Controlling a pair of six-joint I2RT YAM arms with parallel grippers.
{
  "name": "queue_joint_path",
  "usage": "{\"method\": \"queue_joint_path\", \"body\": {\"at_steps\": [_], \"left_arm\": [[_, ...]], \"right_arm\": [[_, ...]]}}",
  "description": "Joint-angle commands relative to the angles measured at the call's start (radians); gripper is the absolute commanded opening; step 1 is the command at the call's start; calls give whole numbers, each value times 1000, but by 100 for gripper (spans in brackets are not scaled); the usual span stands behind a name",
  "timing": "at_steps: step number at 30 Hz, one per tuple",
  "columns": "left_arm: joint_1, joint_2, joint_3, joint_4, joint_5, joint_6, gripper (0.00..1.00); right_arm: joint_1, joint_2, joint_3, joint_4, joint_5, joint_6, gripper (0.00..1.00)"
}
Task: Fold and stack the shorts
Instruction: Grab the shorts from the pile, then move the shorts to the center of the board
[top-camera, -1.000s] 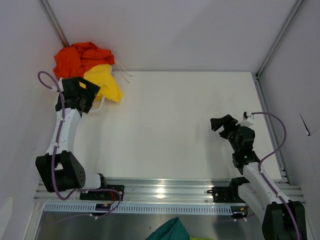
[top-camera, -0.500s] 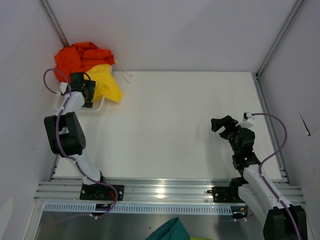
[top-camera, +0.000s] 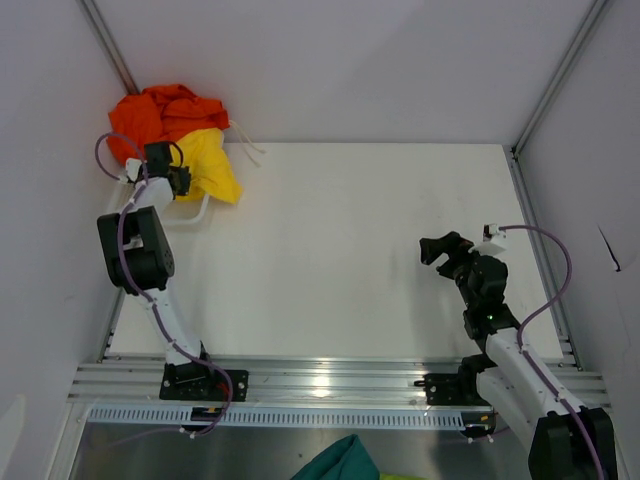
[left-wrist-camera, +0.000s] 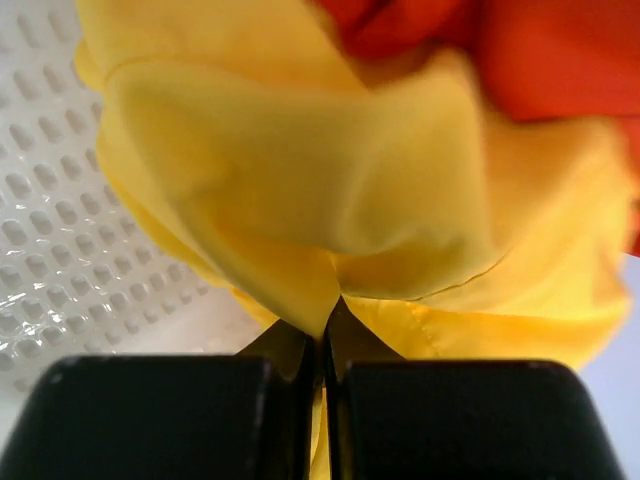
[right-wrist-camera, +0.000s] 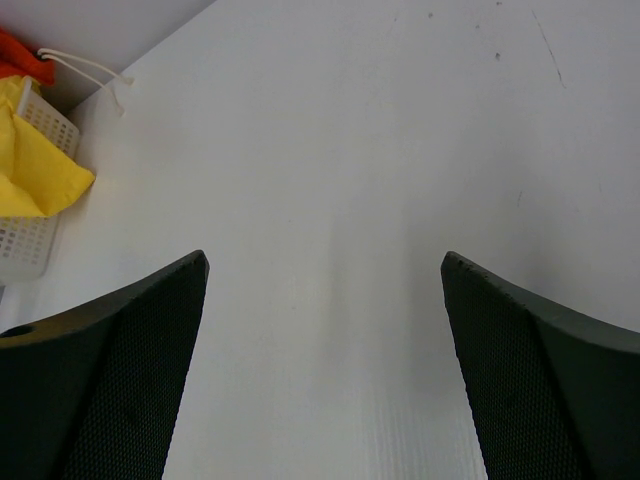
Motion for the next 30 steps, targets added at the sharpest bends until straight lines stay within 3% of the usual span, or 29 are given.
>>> {"method": "queue_joint_path", "body": {"at_steps": [1,5,7,10,14,17,26,30], "left_arm": [[6,-185,26,99,-52,54,0],[-8,-298,78,93,3,79,0],[-23,-395,47,183,115,50,0],[-93,-563,15,219,120,63,0],[-251,-739,53,213,49,176,0],[-383,-844,43,200,77,202,0],[-754,-1162,-302,196,-66,268,0],[-816,-1248,-497,214,-55,194,0]], "right_arm": [[7,12,13,36,-4,-19,100],[8,10,17,27,-1,-24,99],[8,4,17,24,0,-27,99],[8,2,17,22,2,-29,100],[10,1,17,19,3,-32,100],[10,-1,21,16,3,-33,99],[10,-51,17,-9,22,-39,99],[11,-51,15,-4,19,-36,99]]}}
